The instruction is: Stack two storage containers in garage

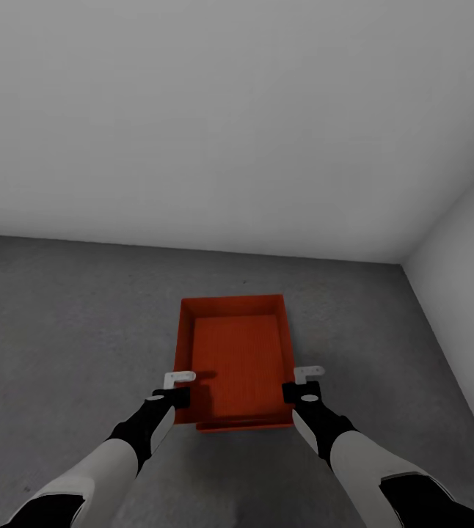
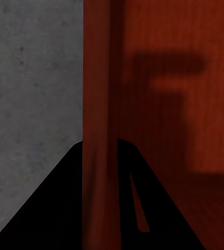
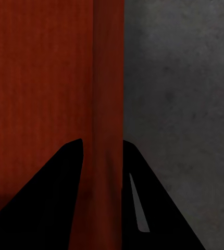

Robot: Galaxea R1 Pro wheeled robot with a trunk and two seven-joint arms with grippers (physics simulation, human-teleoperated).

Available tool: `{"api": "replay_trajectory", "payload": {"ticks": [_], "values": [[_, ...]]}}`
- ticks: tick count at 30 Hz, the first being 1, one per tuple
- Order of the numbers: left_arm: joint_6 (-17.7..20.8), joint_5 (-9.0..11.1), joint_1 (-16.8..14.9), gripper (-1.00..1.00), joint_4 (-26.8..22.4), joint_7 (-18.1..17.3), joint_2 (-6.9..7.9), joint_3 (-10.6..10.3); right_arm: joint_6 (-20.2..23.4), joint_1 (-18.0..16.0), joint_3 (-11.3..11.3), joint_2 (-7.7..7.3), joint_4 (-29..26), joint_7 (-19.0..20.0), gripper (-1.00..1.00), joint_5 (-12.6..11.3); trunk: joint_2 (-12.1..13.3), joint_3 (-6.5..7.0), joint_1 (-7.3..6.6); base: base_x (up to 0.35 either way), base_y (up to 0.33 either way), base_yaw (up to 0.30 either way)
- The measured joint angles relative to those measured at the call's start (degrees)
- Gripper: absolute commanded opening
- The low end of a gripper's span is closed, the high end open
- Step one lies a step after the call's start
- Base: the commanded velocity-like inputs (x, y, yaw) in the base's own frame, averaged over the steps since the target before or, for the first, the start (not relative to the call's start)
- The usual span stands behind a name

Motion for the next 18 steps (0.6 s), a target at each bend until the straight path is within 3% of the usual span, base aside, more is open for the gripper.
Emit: {"api": "replay_trajectory", "payload": {"ticks": [6,18], "values": [[-0.10,0.00,0.00,-1.00,0.00,0.00,-0.01,0.00,-0.10,0.00,0.02,-0.01,0.00,0.00,-1.00,-0.01,0.00,0.00,0.00,0.000,0.000,0.000],[-0.24,0.01,0.00,-1.00,0.02,0.00,-0.01,-0.01,-0.18,0.01,0.03,-0.02,-0.01,0.00,-1.00,-0.01,-4.80,-2.15,2.63,0.000,0.000,0.000]]}}
